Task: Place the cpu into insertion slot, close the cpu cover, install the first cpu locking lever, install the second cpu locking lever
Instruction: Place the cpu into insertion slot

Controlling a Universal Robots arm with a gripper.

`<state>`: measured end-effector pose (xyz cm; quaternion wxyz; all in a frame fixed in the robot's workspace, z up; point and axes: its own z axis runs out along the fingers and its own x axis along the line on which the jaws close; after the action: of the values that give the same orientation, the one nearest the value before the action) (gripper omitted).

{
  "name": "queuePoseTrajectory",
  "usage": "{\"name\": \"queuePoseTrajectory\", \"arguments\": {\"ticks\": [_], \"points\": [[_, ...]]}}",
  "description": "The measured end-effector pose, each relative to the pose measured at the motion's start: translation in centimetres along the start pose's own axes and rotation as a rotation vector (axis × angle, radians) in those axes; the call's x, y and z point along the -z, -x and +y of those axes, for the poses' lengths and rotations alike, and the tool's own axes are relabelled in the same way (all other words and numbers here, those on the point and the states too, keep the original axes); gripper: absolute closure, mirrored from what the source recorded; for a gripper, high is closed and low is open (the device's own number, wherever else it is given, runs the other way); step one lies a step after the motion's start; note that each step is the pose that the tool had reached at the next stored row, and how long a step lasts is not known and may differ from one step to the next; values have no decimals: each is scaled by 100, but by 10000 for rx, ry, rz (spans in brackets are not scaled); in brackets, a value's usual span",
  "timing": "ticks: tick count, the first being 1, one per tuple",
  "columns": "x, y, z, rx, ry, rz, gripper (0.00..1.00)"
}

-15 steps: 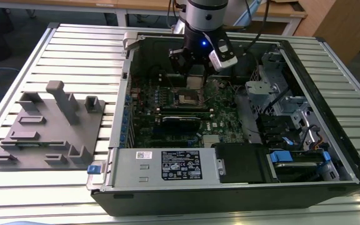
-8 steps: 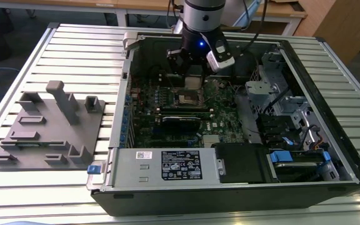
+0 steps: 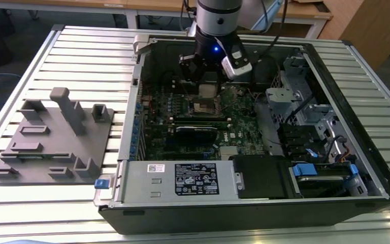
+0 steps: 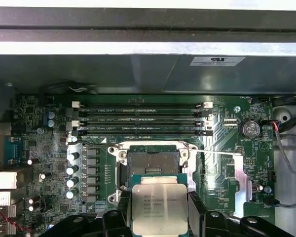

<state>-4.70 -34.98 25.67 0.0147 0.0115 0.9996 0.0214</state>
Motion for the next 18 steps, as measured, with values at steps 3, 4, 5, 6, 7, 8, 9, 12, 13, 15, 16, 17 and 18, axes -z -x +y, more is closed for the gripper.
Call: {"name": "queuePoseTrajectory", "arguments": {"ticks": [3, 4, 5, 6, 7, 8, 9, 12, 13, 15, 16, 17, 18], "points": [[-2, -7, 0, 1, 3, -1, 46], [-3, -7, 0, 2, 2, -1, 46], [-6, -7, 0, 1, 5, -2, 46], [-10, -9, 0, 0, 6, -4, 46], [-16, -10, 0, -1, 5, -3, 46], [-22, -12, -1, -1, 2, -1, 46], [-31, -14, -1, -1, 4, -3, 46], [-58, -16, -2, 1, 3, -1, 46], [-66, -17, -2, 0, 3, -2, 46], [-79, -17, 3, -1, 1, 0, 46], [-86, -18, 7, -1, 1, 0, 46], [-93, -18, 12, -1, 2, -1, 46], [-100, -18, 17, 0, 2, -1, 46]]}}
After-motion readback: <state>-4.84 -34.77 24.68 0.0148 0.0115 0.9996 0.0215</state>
